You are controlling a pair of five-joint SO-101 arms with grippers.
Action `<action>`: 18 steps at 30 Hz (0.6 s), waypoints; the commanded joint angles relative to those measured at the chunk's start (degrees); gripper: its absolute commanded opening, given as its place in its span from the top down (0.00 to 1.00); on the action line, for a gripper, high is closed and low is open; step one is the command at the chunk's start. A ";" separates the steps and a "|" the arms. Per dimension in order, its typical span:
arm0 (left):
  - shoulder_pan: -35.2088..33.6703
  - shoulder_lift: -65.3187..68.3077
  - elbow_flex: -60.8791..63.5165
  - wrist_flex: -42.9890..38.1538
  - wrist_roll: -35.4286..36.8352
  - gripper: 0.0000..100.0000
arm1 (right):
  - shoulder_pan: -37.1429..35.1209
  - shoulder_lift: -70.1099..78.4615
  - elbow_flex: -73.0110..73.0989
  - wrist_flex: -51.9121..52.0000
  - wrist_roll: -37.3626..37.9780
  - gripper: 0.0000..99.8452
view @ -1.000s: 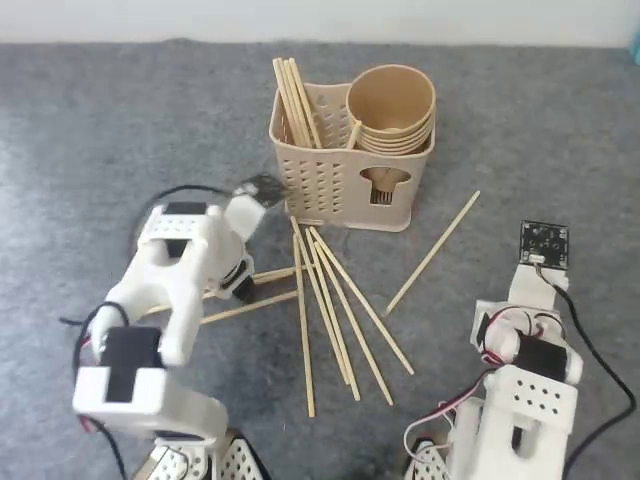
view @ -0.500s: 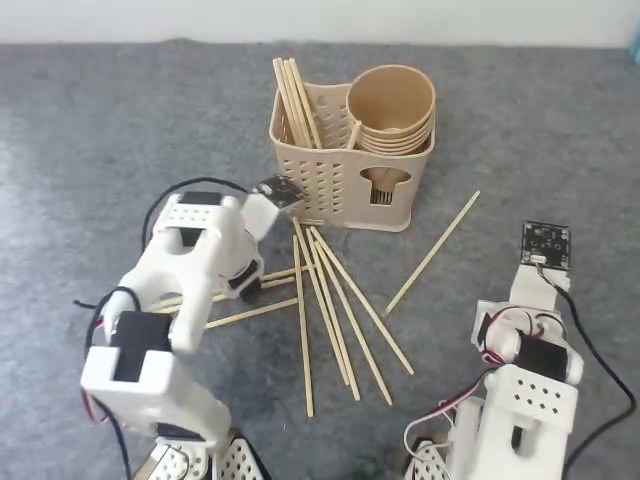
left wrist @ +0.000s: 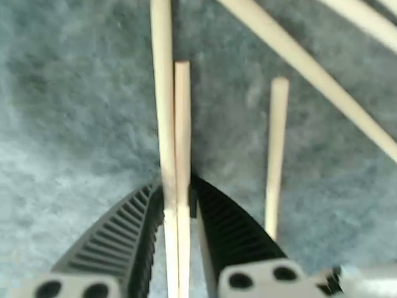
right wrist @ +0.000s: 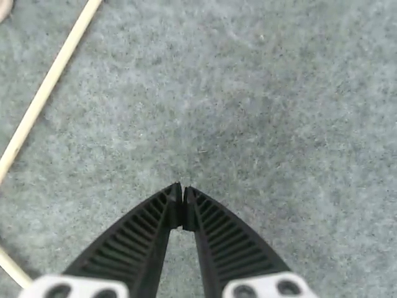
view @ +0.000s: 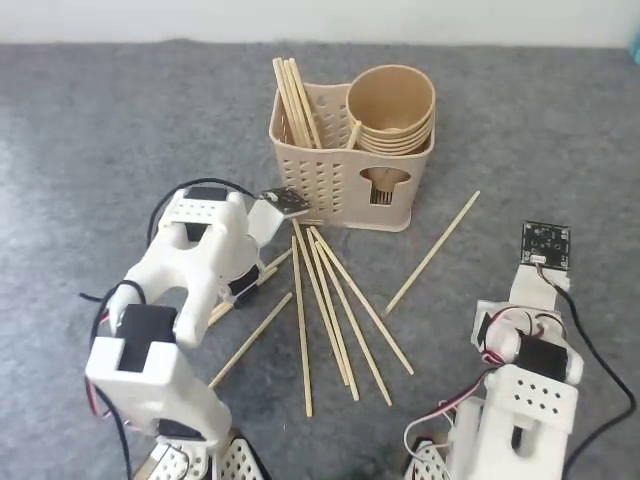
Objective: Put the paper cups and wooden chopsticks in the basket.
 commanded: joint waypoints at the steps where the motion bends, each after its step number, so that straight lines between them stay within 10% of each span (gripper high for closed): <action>1: -1.05 -4.13 -2.59 5.19 -0.53 0.99 | 0.57 -1.10 -0.35 -0.22 -0.70 0.99; 18: -16.79 -28.57 -13.67 18.64 -7.12 0.99 | 0.66 -1.10 -0.35 -0.22 -0.70 0.99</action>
